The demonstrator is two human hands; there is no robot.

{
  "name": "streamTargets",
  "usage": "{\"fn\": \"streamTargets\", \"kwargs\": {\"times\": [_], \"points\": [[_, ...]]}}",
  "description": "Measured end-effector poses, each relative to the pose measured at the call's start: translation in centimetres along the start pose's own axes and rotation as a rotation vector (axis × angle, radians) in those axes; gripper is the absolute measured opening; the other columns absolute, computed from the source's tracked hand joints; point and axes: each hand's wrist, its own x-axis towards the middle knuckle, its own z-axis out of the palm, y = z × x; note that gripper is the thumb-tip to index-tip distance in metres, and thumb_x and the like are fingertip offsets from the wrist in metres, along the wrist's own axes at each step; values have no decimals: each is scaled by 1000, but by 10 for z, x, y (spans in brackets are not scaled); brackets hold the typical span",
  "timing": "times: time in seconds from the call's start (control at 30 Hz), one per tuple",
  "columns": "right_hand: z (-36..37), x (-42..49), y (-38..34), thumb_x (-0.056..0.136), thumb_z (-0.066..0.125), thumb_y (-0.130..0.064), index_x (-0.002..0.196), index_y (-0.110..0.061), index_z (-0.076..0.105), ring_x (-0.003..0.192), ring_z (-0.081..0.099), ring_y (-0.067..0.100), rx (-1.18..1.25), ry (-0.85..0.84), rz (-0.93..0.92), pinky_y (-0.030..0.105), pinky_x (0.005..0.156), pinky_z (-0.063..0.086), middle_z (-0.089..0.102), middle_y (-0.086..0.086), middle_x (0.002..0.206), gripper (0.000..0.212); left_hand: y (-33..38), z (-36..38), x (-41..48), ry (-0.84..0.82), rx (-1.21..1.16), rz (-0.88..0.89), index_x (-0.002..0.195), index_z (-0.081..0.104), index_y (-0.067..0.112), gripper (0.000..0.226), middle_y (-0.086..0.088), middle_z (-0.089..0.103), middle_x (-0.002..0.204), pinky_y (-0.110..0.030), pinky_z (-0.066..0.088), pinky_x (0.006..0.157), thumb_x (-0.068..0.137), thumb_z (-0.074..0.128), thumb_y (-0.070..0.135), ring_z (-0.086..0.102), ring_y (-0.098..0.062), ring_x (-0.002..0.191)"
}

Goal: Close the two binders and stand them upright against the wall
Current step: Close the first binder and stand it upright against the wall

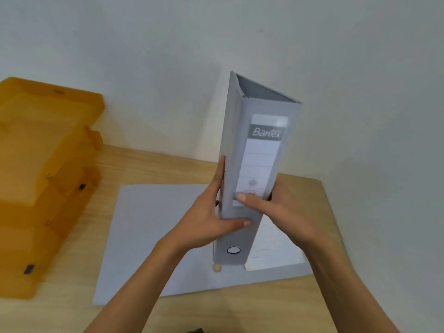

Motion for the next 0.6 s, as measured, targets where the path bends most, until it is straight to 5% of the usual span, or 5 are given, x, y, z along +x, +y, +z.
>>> {"fn": "streamTargets", "kwargs": {"times": [0.13, 0.27, 0.4, 0.6], "points": [[-56, -30, 28, 72, 90, -17, 130, -25, 61, 107, 72, 4, -94, 155, 17, 29, 90, 58, 77, -13, 116, 65, 11, 57, 31, -95, 45, 65, 163, -3, 35, 124, 15, 51, 151, -13, 54, 91, 79, 84, 10, 56, 3, 130], [-115, -69, 78, 68, 92, -8, 117, -33, 65, 103, 71, 0, -76, 290, 85, 25, 88, 59, 78, -13, 111, 61, 4, 133, 63, -187, 122, 124, 159, -14, 46, 127, 8, 39, 160, -36, 55, 103, 81, 82, 18, 54, -9, 134], [-158, -98, 138, 67, 93, -12, 126, -22, 66, 107, 71, 6, -17, 357, 179, 23, 85, 60, 77, -6, 117, 66, -21, 200, 88, -255, 142, 154, 159, -15, 45, 124, 6, 27, 167, -47, 51, 108, 83, 80, 18, 45, -16, 144], [-211, -114, 205, 66, 91, -11, 129, -19, 65, 111, 69, 6, -1, 372, 268, 19, 84, 55, 75, -6, 120, 68, -55, 279, 111, -294, 147, 125, 161, -17, 30, 120, 5, 31, 165, -38, 50, 110, 88, 77, 21, 45, -10, 144]]}}
